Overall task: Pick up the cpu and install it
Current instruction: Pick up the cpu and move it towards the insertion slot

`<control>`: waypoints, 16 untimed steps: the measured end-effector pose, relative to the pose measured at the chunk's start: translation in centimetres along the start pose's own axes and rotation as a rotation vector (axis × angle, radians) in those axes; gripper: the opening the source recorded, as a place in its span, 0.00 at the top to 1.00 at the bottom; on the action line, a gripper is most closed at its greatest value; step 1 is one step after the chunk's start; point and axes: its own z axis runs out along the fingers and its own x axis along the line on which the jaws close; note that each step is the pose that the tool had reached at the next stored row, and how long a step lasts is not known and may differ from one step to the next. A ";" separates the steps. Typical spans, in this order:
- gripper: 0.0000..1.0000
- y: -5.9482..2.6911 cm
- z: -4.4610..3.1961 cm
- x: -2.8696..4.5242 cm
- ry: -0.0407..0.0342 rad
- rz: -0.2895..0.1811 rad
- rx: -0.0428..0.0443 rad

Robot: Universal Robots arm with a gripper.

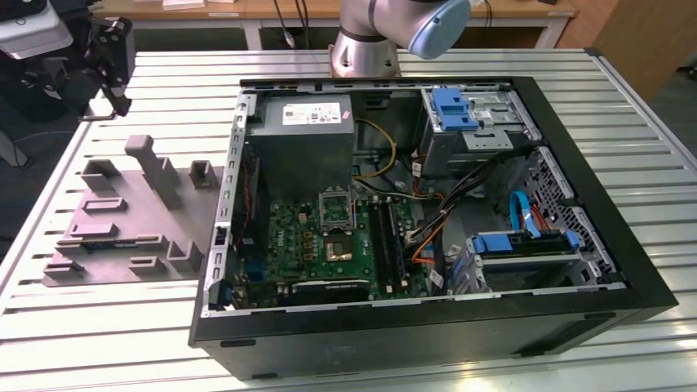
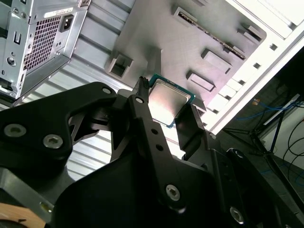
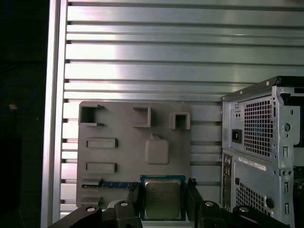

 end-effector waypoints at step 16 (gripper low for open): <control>0.53 0.00 0.01 -0.43 0.0003 0.000 0.0000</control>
